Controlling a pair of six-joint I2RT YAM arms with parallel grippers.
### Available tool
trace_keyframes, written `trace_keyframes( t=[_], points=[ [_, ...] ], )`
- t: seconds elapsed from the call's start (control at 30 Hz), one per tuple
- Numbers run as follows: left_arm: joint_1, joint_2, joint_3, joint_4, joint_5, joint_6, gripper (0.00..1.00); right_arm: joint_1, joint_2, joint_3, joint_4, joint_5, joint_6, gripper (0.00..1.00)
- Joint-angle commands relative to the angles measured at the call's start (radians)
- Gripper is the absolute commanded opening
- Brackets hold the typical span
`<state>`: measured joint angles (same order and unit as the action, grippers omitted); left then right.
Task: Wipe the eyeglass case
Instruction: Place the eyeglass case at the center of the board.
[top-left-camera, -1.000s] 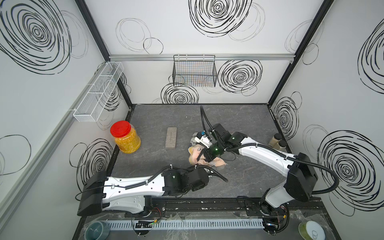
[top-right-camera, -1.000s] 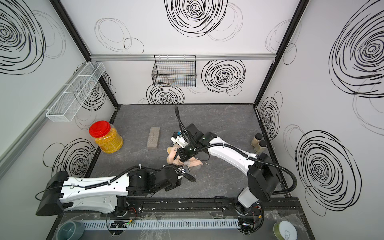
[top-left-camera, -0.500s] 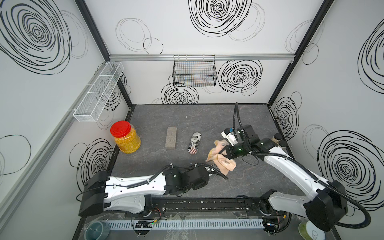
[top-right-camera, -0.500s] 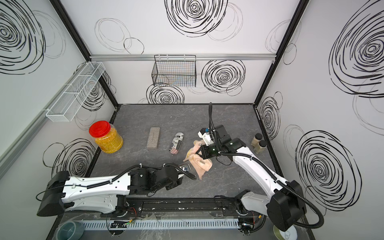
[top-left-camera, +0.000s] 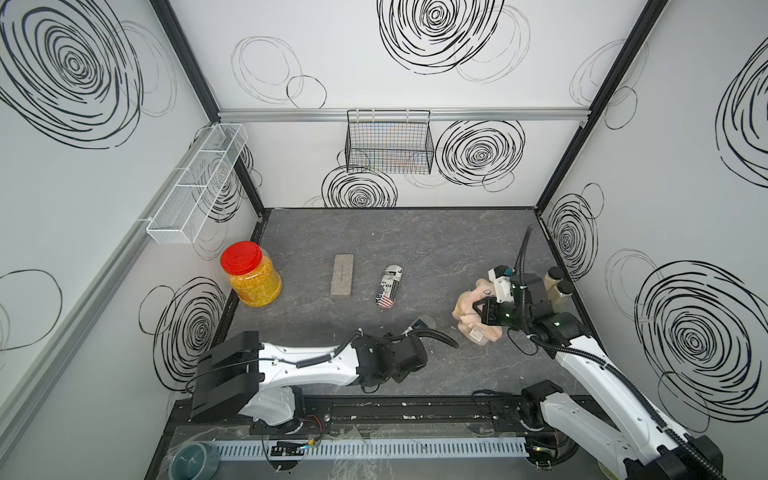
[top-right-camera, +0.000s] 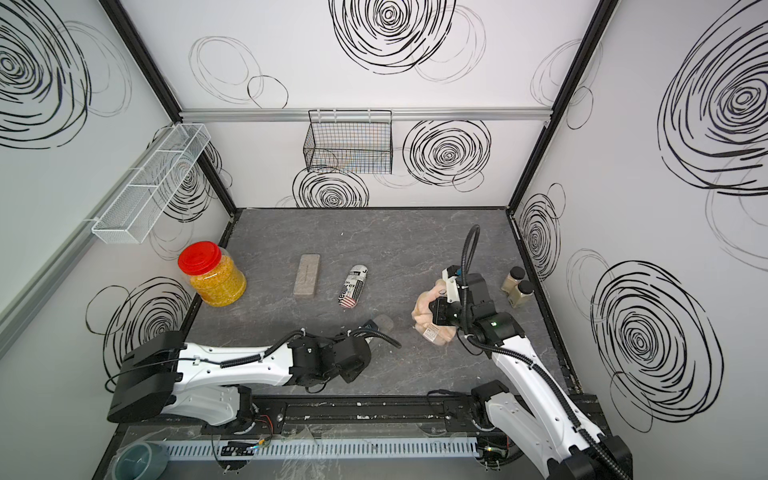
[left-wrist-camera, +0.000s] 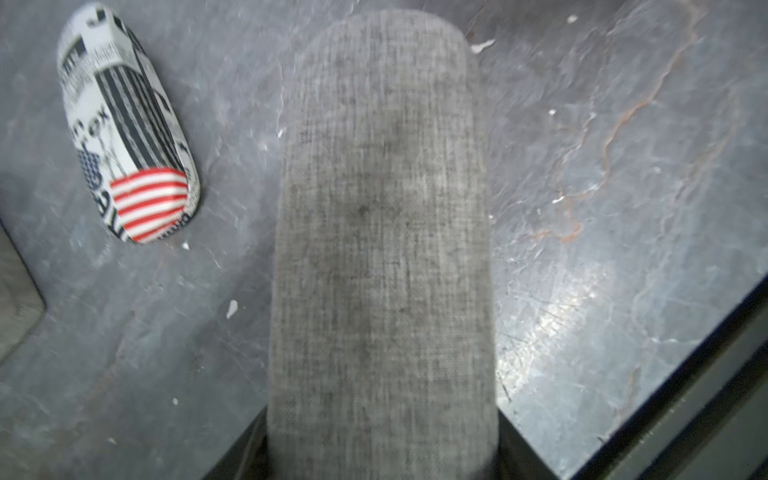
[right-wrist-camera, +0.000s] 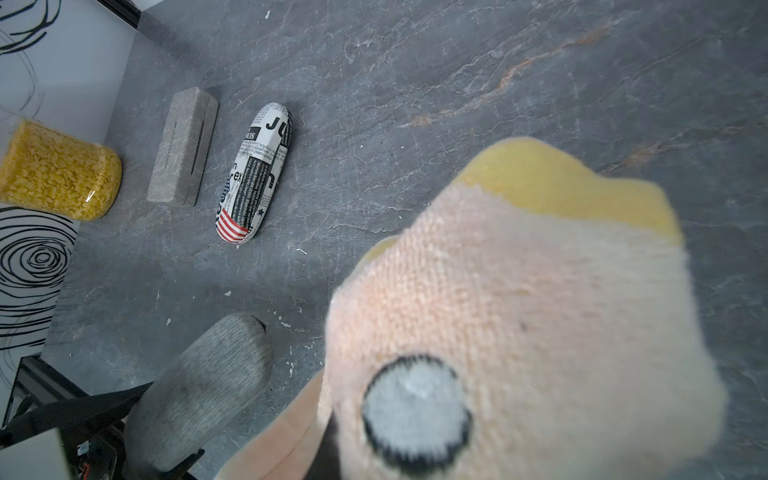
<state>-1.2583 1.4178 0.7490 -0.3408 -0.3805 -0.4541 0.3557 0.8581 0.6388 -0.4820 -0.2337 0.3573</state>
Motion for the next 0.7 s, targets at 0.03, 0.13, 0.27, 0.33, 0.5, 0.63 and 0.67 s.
trace_keyframes(
  t=[0.03,0.13,0.27,0.33,0.5,0.63,0.67],
  points=[
    [-0.004,0.042,-0.017,0.115,-0.030,-0.213,0.62,-0.004,0.004,-0.007,0.074,0.011,0.015,0.00],
    [0.003,0.090,-0.010,0.117,-0.041,-0.266,0.62,-0.004,0.011,-0.002,0.056,0.000,0.020,0.00],
    [0.018,0.142,0.001,0.113,-0.055,-0.320,0.63,-0.003,-0.007,-0.012,0.068,0.005,0.023,0.00],
    [0.018,0.154,0.004,0.118,-0.060,-0.345,0.63,-0.004,-0.020,-0.018,0.080,0.008,0.020,0.00],
    [0.003,0.164,0.015,0.129,-0.067,-0.369,0.68,-0.004,-0.049,-0.025,0.090,-0.009,0.023,0.00],
    [-0.004,0.160,0.029,0.116,-0.066,-0.388,0.80,-0.004,-0.059,-0.032,0.122,-0.045,0.034,0.00],
    [-0.006,0.156,0.031,0.118,-0.062,-0.383,0.83,-0.004,-0.057,-0.034,0.135,-0.056,0.034,0.00]
  ],
)
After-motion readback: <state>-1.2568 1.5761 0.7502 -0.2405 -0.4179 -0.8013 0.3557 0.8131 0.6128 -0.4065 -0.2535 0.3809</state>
